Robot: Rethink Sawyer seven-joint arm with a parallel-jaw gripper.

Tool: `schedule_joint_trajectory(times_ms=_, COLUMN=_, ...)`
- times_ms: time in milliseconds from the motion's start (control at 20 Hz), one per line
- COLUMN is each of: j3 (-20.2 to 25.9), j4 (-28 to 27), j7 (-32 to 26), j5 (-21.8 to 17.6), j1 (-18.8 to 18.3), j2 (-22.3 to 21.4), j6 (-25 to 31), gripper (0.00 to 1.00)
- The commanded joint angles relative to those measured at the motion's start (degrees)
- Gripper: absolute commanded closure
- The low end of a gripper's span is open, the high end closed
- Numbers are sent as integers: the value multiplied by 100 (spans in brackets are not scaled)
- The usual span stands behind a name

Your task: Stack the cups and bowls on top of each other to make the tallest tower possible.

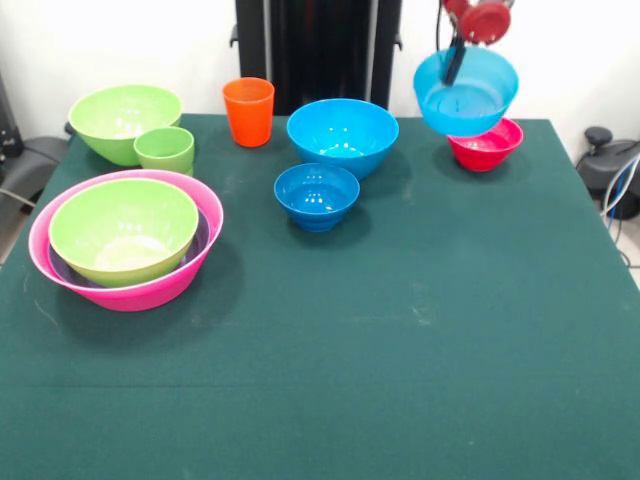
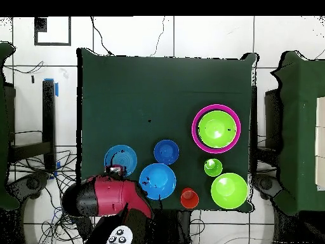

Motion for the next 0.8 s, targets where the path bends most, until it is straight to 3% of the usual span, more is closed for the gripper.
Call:
schedule_joint_trajectory(times_ms=50, j3=786, j4=419, j7=-665, j5=83, j1=-208, j2=-890, j6=1287, gripper=100)
schedule_joint_trajectory(times_ms=150, j3=732, j4=434, j7=-997, j5=26, j1=-305, j2=-1548, j6=1985, gripper=100)
schedule_joint_trajectory(times_ms=350, j3=627, j4=491, j7=-1416, j5=-197, j1=-481, j2=-2078, j6=2438, gripper=100)
schedule_joint_trajectory(times_ms=550, j3=588, j4=525, j7=-1580, j5=-463, j1=-553, j2=-2246, j6=2463, gripper=100)
schedule_joint_trajectory(times_ms=800, j3=530, j4=907, j7=-2275, j5=-696, j1=-1087, j2=-2620, j6=2243, gripper=100)
